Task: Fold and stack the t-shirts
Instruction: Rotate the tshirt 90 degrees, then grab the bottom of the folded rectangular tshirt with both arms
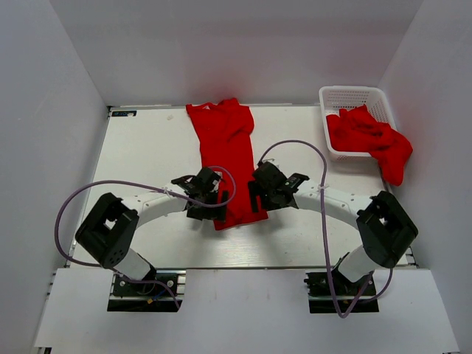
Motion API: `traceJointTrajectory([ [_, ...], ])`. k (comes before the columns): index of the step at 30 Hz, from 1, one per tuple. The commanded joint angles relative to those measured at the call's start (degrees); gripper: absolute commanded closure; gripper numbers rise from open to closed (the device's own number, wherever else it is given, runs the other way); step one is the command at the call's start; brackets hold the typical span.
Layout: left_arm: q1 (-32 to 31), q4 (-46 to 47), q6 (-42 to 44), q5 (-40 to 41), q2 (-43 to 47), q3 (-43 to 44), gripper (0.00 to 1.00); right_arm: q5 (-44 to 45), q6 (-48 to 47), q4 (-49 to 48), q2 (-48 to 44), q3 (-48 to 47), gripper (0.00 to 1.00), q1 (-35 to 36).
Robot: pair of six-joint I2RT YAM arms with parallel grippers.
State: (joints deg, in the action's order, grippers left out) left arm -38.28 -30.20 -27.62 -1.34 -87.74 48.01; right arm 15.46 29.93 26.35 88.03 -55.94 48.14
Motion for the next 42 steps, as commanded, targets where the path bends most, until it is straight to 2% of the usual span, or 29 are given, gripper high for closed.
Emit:
traceJointTrajectory([
  [1, -1.79, -1.35, -2.09, 4.24, -0.4, 2.87, 0.06, -5.51, 0.75, -3.22, 0.74, 1.01, 0.15, -1.2],
  [3, -2.32, -1.97, -2.09, 5.47, -0.41, 2.88, 0.06, -8.34, -0.13, -4.98, 1.18, 1.45, 0.19, -1.9],
  [11, -3.91, -0.74, -2.62, 6.18, -2.95, 2.88, 0.14, -13.17, -0.84, -7.1, 5.74, 1.1, 0.2, -4.19],
  [14, -4.43, -0.74, -2.62, 6.18, -3.57, 2.35, 0.26, -14.05, -0.84, -6.92, 6.8, 1.27, 0.22, -5.25],
  [16, -4.43, -0.21, -2.62, 6.18, -4.1, 1.83, 0.43, -14.67, -0.67, -7.1, 6.89, 1.8, 0.31, -5.6],
  [17, -4.95, -0.82, -2.62, 6.18, -4.1, 1.83, 0.55, -14.85, -0.49, -7.01, 6.89, 2.06, 0.43, -6.04],
  [22, -4.96, -1.36, -4.38, 5.4, -2.61, -1.6, 0.67, -14.85, 0.21, -5.87, 6.37, 4.69, 0.72, -7.27],
  [23, -4.96, -1.36, -4.38, 4.6, -2.61, -2.21, 0.86, -14.94, 0.21, -5.78, 6.28, 4.88, 0.77, -7.18],
  [24, -4.96, -1.36, -4.99, 4.6, -1.91, -3.09, 0.96, -16.76, 0.21, -5.87, 5.84, 5.57, 0.85, -7.44],
  [25, -4.96, -1.36, -5.6, 4.6, -1.21, -3.1, 1.0, -17.22, -0.31, -5.87, 5.66, 6.19, 0.89, -7.62],
  [27, -4.96, -1.36, -5.61, 4.07, -0.5, -4.58, 1.0, -17.22, 0.3, -5.7, 5.05, 6.9, 0.98, -7.88],
  [28, -4.96, -1.36, -6.22, 4.07, 0.55, -4.59, 1.0, -17.13, 0.39, -5.87, 4.96, 7.07, 1.0, -7.8],
  [36, -4.34, -5.75, -7.63, 7.58, 8.29, -7.57, 1.0, -18.01, 0.3, -5.69, 3.12, 9.8, 1.0, -8.59],
  [38, -4.34, -5.75, -7.11, 5.57, 8.82, -8.1, 1.0, -18.71, -0.83, -6.39, 1.71, 10.24, 1.0, -8.59],
  [42, -4.34, -3.03, -5.96, 0.65, 9.43, -7.4, 1.0, -27.03, -3.65, -9.2, -1.36, 9.81, 1.0, -8.15],
])
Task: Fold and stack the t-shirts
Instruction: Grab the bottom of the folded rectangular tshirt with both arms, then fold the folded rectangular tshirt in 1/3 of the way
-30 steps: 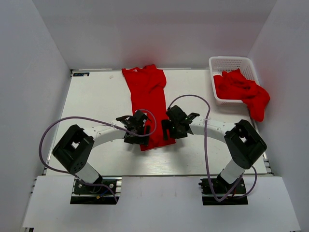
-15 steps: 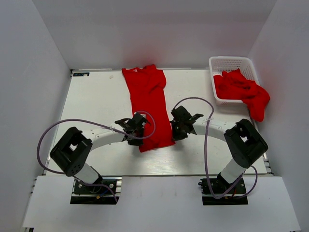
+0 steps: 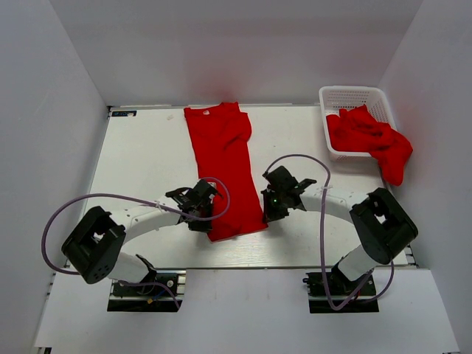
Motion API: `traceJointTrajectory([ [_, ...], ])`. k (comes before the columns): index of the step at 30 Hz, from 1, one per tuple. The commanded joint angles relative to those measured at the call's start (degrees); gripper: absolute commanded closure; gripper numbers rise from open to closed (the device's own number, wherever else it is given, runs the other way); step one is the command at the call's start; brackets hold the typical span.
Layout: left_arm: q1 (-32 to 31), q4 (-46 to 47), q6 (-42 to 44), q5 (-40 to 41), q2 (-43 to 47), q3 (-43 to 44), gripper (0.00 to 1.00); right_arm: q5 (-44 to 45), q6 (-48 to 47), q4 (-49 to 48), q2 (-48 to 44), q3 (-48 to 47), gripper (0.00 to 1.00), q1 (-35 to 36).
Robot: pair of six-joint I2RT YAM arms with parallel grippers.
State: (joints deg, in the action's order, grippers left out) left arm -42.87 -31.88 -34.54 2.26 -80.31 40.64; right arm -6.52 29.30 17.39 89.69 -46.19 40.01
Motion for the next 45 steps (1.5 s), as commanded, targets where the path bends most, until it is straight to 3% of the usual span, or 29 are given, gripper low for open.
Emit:
traceJointTrajectory([
  [1, 0.25, -0.65, 0.97, -2.97, 2.0, 1.53, 1.0, -6.21, -4.41, -0.34, -3.29, -0.21, 1.0, -0.02],
  [7, 0.86, -0.72, 1.5, -2.36, 2.53, 7.77, 1.0, -13.07, -7.24, -0.25, -4.79, -3.98, 1.0, -0.11],
  [12, 2.0, -5.73, -1.48, 3.09, -0.45, 14.09, 1.0, -5.71, -6.8, 3.26, -2.95, -8.91, 1.0, -0.63],
  [19, 7.53, -9.34, -2.11, 7.76, -7.39, 22.89, 1.0, -2.79, -5.65, 4.59, 2.85, -18.57, 1.0, -2.92],
  [26, 12.81, -5.84, 0.16, 9.87, -9.07, 27.99, 1.0, -0.25, -7.94, 5.98, 10.58, -30.67, 1.0, -4.5],
  [36, 17.3, -0.92, 4.22, 10.22, -18.73, 35.99, 1.0, 3.71, -11.28, 10.64, 23.76, -48.79, 1.0, -7.13],
  [45, 20.9, 1.56, 6.68, 9.35, -21.46, 39.16, 1.0, 3.8, -13.04, 13.46, 30.63, -59.36, 1.0, -9.24],
])
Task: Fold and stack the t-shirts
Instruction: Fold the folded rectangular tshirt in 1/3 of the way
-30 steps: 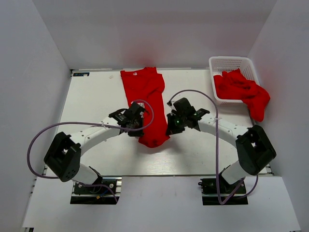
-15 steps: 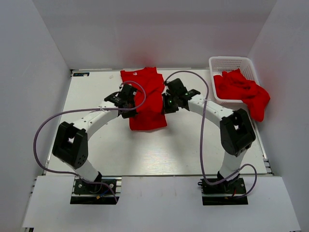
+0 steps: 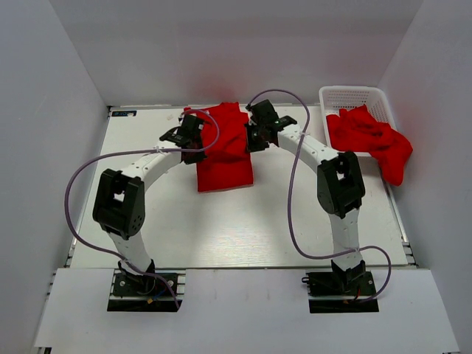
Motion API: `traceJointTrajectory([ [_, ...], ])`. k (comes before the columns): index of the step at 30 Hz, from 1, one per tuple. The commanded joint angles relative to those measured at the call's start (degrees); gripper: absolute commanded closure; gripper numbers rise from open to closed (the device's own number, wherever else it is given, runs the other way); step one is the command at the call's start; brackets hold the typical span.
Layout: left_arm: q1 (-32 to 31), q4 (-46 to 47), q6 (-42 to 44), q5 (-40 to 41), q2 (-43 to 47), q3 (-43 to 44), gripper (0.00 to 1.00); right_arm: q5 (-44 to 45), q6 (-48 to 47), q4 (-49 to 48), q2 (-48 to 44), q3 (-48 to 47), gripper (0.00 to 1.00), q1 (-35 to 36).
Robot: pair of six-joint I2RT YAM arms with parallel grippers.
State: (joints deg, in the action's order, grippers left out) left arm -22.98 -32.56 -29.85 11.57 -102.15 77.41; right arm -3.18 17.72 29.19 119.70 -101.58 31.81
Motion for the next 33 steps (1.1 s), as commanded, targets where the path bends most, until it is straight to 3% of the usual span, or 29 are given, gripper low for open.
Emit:
traceJointTrajectory([
  [1, 1.01, 3.19, 1.98, 0.03, 0.37, 2.4, 1.0, 0.28, -1.63, 1.83, 1.32, -4.67, 1.0, -1.05],
  [13, 3.82, 7.85, 4.53, -1.91, -3.84, 5.65, 1.0, -5.25, -3.21, 0.96, 5.8, -9.86, 1.0, -3.95],
  [31, 7.16, 16.91, 5.85, -4.19, -10.97, 8.9, 1.0, -11.58, -6.55, -13.71, 13.89, -12.24, 0.99, -6.59],
  [32, 7.16, 16.91, 5.85, -4.19, -11.49, 8.9, 0.9, -11.67, -6.9, -14.16, 14.24, -13.2, 0.9, -6.68],
  [33, 7.16, 16.91, 5.85, -4.19, -11.49, 9.42, 0.66, -12.28, -7.51, -13.99, 15.2, -14.25, 0.74, -6.85],
])
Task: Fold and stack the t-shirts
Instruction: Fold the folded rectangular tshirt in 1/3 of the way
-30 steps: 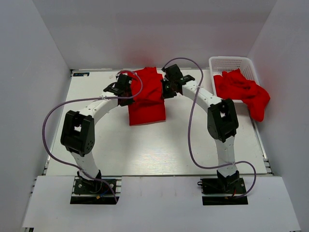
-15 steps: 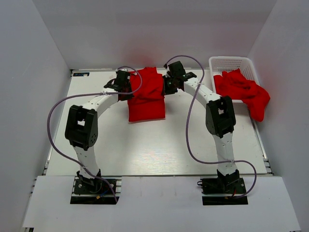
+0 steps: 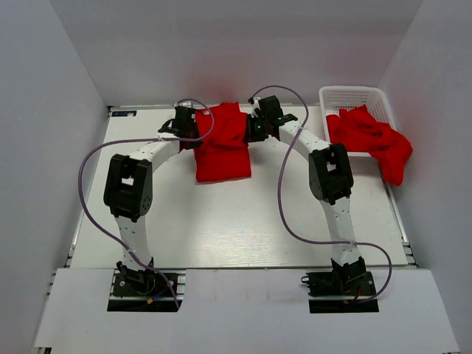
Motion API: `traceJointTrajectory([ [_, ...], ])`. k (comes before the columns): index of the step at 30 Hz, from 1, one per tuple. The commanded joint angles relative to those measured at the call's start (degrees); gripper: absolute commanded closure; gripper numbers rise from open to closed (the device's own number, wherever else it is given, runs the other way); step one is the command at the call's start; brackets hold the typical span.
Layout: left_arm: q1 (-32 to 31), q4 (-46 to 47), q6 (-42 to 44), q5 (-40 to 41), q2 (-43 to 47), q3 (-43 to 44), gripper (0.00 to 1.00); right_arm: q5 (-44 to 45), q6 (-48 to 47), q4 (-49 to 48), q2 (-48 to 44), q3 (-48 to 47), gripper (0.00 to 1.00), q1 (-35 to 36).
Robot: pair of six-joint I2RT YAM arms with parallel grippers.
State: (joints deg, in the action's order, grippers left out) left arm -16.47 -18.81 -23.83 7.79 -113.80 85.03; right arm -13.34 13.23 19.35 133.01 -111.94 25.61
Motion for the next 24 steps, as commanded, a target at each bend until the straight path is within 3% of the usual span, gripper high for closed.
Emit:
traceJointTrajectory([
  [1, 0.65, 3.16, -0.16, -0.41, 0.16, 2.41, 0.66, -2.13, -3.39, -4.15, 1.9, -5.03, 0.74, -0.56],
  [2, 0.65, 2.55, -0.16, 0.11, 0.16, 2.42, 0.27, -2.21, -3.48, -3.89, 1.81, -5.39, 0.5, -0.56],
  [3, 0.65, 2.55, -0.16, 1.16, 0.94, 2.42, 0.07, -2.74, -4.17, -4.15, 1.2, -5.83, 0.41, -0.82],
  [4, 0.65, 2.03, -0.16, 1.87, 1.56, 2.94, 0.0, -2.65, -4.09, -4.15, 0.07, -5.75, 0.33, -0.82],
  [7, 0.65, 0.27, -0.16, 3.37, 4.28, 2.94, 0.0, -1.78, -4.45, -5.55, -3.35, -2.6, 0.1, -0.56],
  [11, 0.65, -0.97, -0.16, 3.38, 10.51, -2.05, 0.0, -2.29, -6.11, -6.96, -9.87, 4.95, 0.1, 0.14],
  [17, 0.12, 0.52, -1.82, 0.38, 23.6, -17.86, 0.0, -6.08, -9.8, -4.41, -14.53, 12.79, 0.1, 3.91],
  [21, -0.41, 8.32, 0.01, -7.93, 31.87, -28.58, 0.0, -6.78, -10.42, -2.48, -9.99, 9.48, 0.1, 6.21],
  [24, -0.41, 9.92, 0.54, -11.82, 33.28, -30.89, 0.0, -6.43, -9.47, -2.04, -6.38, 5.61, 0.1, 7.35],
])
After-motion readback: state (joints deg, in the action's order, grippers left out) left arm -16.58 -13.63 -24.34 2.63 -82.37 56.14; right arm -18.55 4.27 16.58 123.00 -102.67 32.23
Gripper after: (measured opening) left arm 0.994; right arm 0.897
